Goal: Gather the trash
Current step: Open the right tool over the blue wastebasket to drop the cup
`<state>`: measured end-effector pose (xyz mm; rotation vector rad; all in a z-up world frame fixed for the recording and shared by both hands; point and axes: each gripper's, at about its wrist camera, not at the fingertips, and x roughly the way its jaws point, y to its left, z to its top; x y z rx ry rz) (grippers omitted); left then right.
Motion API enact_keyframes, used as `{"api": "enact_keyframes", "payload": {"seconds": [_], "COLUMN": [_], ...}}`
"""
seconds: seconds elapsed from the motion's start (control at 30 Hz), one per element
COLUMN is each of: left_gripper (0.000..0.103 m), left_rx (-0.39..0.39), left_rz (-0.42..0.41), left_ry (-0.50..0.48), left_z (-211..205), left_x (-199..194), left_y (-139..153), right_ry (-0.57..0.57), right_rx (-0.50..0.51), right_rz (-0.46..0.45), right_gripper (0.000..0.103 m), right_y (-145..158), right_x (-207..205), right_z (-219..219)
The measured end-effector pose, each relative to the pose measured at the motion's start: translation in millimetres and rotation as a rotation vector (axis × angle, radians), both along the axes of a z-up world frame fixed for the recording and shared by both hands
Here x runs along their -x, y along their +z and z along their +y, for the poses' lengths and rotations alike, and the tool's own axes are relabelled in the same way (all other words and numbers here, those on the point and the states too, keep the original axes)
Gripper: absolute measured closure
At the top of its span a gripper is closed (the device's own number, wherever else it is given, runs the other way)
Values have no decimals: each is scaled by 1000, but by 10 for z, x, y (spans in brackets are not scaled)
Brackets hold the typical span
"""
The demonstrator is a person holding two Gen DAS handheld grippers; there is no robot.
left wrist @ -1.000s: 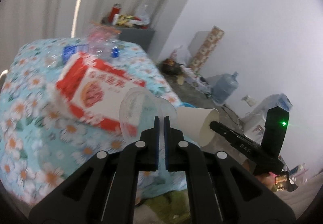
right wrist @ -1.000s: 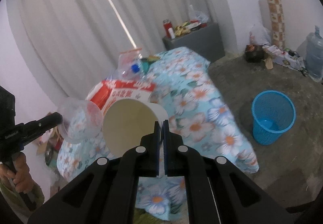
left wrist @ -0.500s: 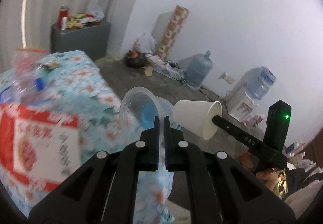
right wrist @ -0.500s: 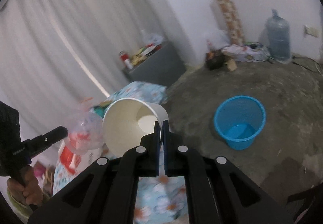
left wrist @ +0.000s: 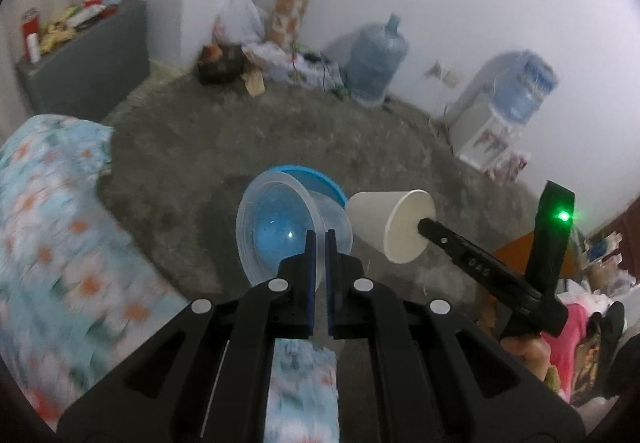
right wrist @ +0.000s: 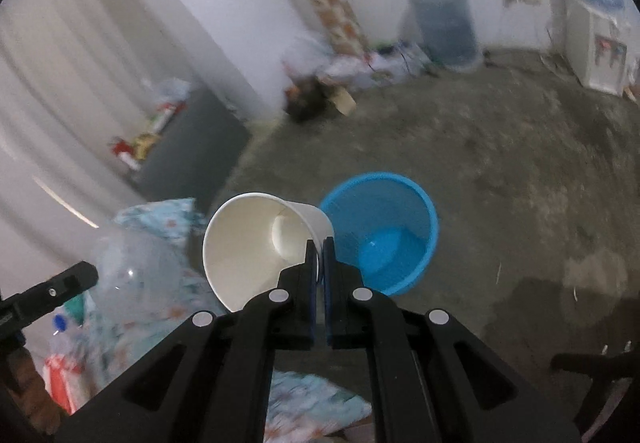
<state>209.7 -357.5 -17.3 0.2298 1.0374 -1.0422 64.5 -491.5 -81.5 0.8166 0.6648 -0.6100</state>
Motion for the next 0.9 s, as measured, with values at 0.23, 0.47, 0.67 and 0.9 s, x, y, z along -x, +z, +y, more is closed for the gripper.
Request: {"api": "enact_keyframes", "payload": {"seconds": [0.23,0.47,0.67,0.9], "left_gripper": [88,45,34,27], "left_rx": [-71,-108,-32,129], "left_rz": [39,19,-34,-57], "left_ry": [-42,27,3,59], "left_z": [-912,-1255,-1008,-167], "left_x": [-377,-498,-280,135], "left_y": [-595,-818,-362,457], "right_ry": [-76,-114,-108,-2], "right_rx": [-157,-245,-169,20], "right_rz": [119,170,86,79], "right_gripper": [94,54,42,23], "right_y": [-922,-1353,-940,-182], "right_x": [-368,-421,-180,-101], "right_z": [-708,-891,-539,82]}}
